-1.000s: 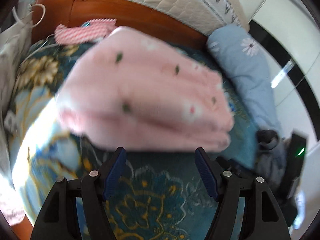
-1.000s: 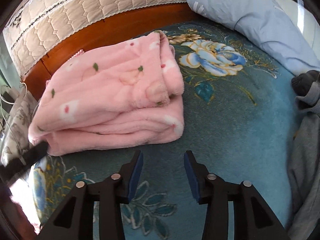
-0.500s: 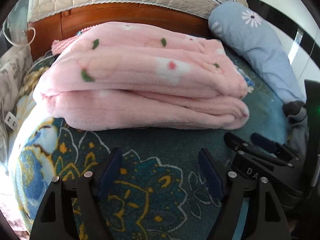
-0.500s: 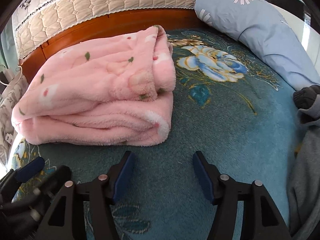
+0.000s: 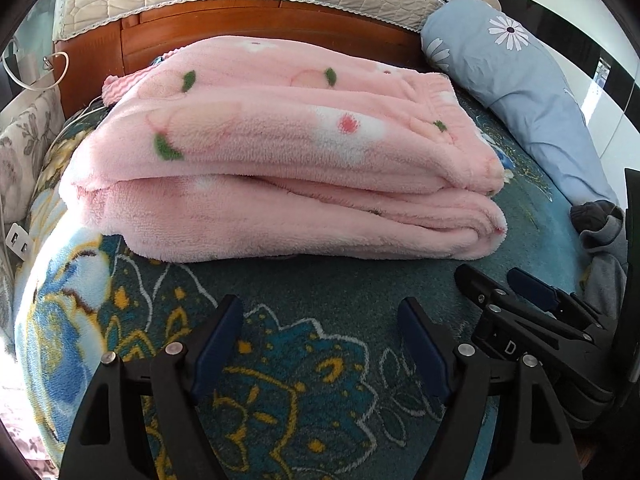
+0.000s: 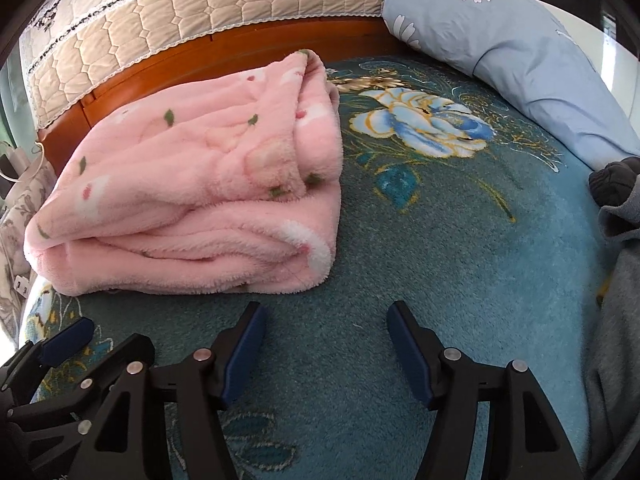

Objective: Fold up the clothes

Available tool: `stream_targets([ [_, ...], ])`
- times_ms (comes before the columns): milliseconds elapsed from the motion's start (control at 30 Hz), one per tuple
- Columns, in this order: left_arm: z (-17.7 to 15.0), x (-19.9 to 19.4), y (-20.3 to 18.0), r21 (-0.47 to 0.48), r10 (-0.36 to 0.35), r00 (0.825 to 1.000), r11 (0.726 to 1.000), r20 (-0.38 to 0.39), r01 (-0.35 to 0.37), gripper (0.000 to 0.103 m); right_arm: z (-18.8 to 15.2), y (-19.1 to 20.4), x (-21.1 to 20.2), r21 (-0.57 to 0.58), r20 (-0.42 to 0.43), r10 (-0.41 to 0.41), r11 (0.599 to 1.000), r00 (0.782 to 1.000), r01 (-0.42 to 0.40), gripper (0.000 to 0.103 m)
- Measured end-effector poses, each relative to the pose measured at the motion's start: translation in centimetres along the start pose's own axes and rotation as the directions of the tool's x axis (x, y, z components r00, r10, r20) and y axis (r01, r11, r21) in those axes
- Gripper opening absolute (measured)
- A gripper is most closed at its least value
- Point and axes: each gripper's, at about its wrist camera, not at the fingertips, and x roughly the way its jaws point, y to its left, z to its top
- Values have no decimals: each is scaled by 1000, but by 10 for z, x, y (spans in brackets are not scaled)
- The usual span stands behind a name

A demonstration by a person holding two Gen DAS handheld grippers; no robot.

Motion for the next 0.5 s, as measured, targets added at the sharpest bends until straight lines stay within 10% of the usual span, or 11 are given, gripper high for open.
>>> stream_targets([
  [500, -3, 1, 5, 1, 6, 1000, 1000, -3, -6, 80, 0, 0, 0, 2, 1, 0, 1000, 1000, 0, 68],
])
